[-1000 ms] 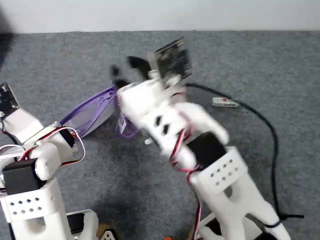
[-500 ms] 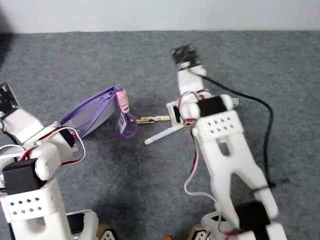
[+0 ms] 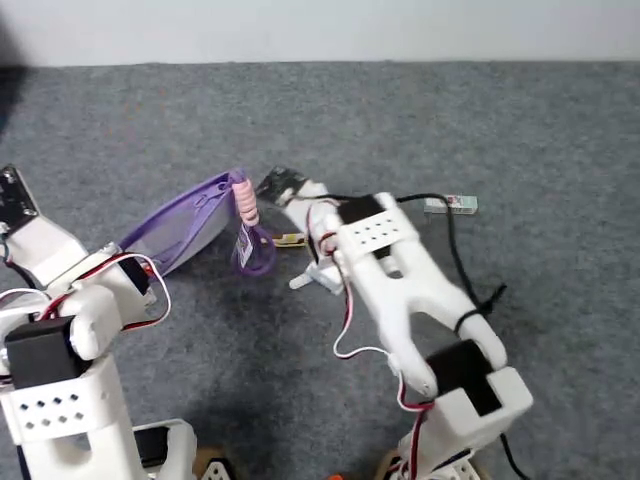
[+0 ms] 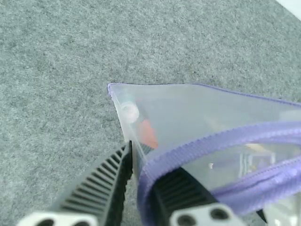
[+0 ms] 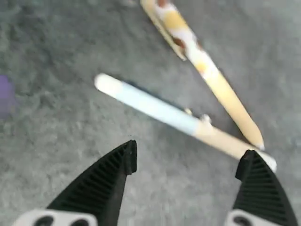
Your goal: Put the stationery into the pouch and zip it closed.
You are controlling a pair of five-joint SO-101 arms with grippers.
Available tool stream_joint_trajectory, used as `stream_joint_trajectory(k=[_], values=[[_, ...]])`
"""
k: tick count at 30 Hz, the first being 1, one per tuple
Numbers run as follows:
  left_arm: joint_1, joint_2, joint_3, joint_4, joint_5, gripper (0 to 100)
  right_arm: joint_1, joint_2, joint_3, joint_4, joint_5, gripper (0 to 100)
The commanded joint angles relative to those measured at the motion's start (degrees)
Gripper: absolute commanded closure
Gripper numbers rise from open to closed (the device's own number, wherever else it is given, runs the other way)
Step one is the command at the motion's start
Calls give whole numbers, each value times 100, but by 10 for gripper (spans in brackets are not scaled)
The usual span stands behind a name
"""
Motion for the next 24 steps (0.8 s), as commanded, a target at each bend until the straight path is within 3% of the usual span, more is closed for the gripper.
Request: stream_joint_trajectory(k=[1,13,20,24], values=[[-53,88,4,-105,62,986,-189,145,-273,-338,105,669],[-53,79,4,-105,62,986,-330,1112,-281,-716,114,681],[-53,62,4,-105,62,986,-198,1130,-281,-338,114,973],[-53,62,4,-105,62,986,4,1059,-281,-40,70,976]])
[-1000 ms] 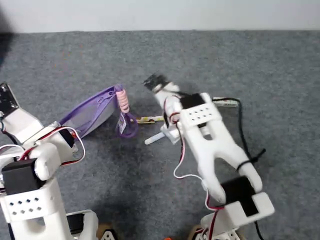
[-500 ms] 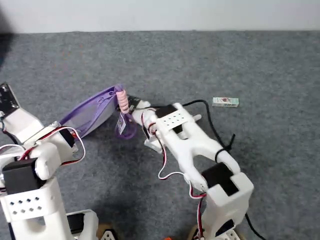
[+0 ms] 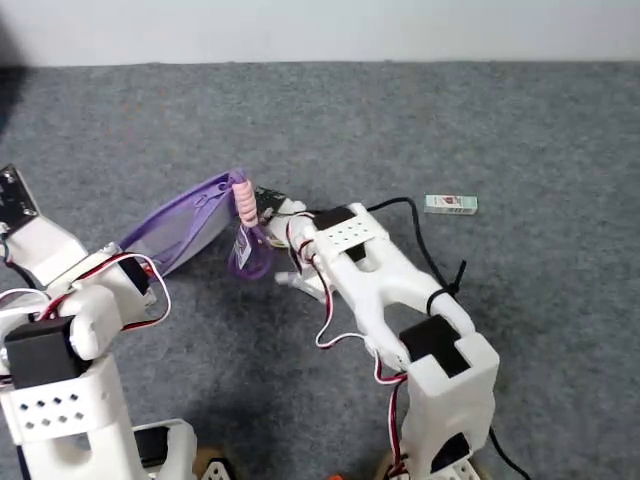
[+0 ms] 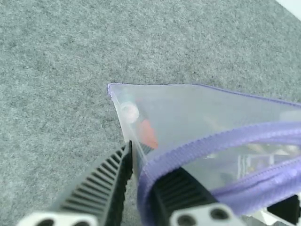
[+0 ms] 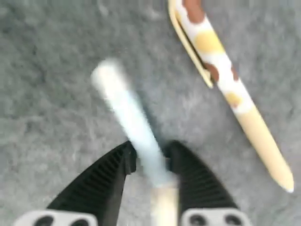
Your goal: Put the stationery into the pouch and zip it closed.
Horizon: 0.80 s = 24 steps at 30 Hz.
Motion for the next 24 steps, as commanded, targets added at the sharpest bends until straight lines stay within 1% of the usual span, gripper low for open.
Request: stream_joint_trajectory(k=[1,3,9,15,19,24], values=[[-53,62,4,-105,62,986,171,-154,-9,330,9,987],[-53,62,4,-105,62,986,277,-330,18,365,-9,991],[-53,62,4,-105,62,986,567,-1059,18,927,-492,991],[-53,79,4,-105,62,986,602,-2334,18,1429,-1231,991],[-53,97,4,-105,62,986,295,-3512,18,1578,-1732,991],[-53,70,145,-237,62,986,-382,-4910,-9,1420,-2549,991]])
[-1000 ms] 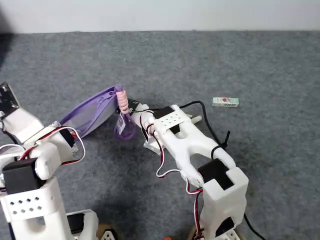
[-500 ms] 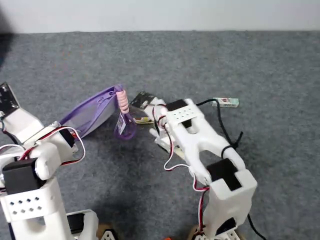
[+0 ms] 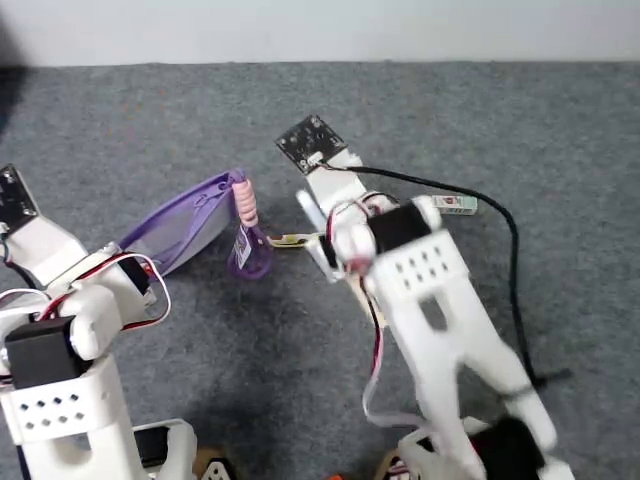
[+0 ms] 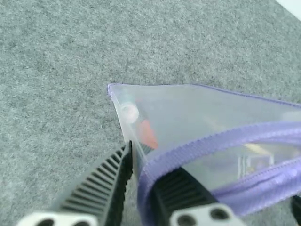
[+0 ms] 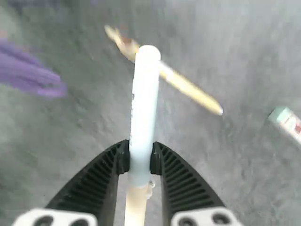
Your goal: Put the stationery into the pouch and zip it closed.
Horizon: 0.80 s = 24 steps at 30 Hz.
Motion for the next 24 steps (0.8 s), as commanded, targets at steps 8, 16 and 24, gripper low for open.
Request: stream_joint_trajectory(k=[8,16,24], values=[[-53,62,145,-202,62,986,-1297,-2422,-123,-1508,-1187,991],[-53,62,145,-202,62,986,-2132,-2668,-97,-3776,-1196,991],[-53,62,163,-202,62,986,-2615,-1930,-26,-5226,-923,991]])
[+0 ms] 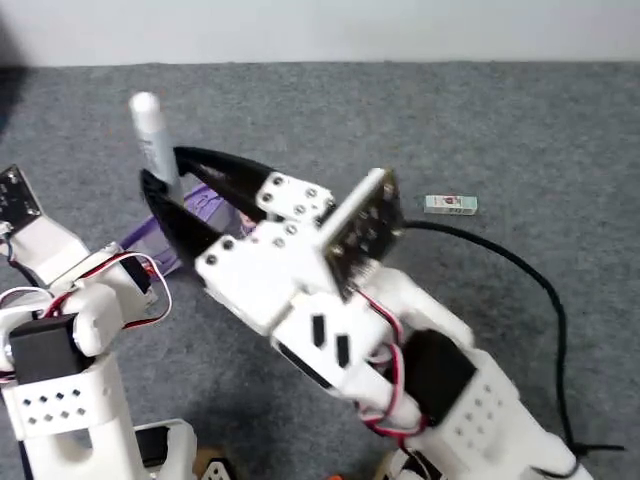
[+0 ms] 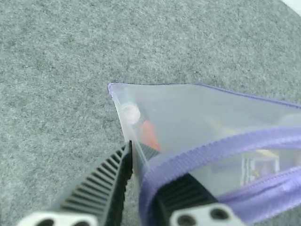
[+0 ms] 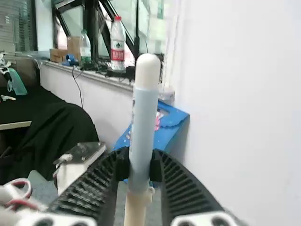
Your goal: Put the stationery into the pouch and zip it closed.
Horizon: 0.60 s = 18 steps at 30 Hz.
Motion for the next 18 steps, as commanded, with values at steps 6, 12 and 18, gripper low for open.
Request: stream_joint_trajectory(k=[6,12,18], values=[[-53,62,22,-105,62,986,-57,1077,-26,-1130,105,991],[-53,62,4,-105,62,986,-48,1385,510,-1174,123,991],[-53,62,4,-88,62,986,48,1385,985,-1174,220,939]])
